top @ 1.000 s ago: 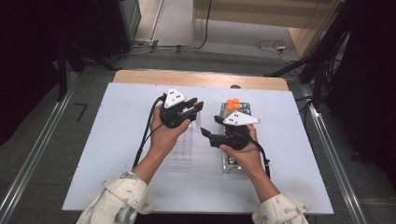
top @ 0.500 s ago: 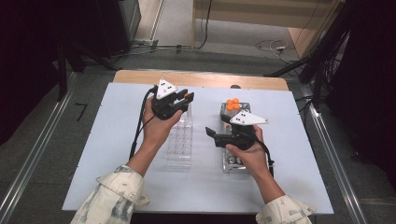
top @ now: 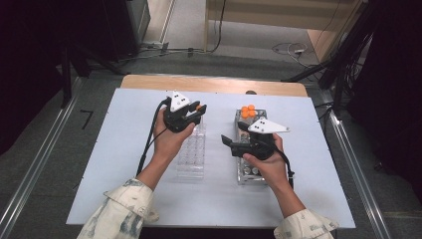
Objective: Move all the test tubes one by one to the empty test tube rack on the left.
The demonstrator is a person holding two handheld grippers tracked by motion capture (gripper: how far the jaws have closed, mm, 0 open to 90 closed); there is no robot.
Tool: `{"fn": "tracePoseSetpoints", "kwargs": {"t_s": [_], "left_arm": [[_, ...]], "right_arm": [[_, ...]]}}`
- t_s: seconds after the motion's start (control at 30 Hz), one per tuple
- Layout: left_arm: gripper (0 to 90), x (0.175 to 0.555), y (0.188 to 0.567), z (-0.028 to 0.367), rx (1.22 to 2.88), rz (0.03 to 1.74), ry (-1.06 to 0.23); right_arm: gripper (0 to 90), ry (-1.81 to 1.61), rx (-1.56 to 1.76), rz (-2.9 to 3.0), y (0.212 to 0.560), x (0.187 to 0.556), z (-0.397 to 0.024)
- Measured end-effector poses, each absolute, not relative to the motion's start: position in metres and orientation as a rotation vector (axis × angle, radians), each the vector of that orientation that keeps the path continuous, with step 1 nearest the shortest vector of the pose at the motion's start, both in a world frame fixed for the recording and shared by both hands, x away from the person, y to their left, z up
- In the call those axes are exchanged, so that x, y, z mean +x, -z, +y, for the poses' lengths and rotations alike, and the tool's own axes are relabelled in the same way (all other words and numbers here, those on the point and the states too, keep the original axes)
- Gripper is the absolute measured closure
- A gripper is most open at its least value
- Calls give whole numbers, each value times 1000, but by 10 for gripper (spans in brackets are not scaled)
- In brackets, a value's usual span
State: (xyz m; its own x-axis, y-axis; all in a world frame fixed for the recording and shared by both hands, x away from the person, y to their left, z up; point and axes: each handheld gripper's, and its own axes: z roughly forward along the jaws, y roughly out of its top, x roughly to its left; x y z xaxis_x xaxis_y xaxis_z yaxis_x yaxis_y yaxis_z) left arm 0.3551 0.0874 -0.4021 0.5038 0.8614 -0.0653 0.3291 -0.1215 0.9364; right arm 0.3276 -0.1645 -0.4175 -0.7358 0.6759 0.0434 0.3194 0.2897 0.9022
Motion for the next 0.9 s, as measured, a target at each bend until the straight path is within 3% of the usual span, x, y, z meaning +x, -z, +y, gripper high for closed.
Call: {"fn": "tracePoseSetpoints", "kwargs": {"t_s": [0.9], "left_arm": [[699,351,431,78,1778,1009,-649]], "right_arm": [[219,-1440,911,2220,419,328,-167]]}}
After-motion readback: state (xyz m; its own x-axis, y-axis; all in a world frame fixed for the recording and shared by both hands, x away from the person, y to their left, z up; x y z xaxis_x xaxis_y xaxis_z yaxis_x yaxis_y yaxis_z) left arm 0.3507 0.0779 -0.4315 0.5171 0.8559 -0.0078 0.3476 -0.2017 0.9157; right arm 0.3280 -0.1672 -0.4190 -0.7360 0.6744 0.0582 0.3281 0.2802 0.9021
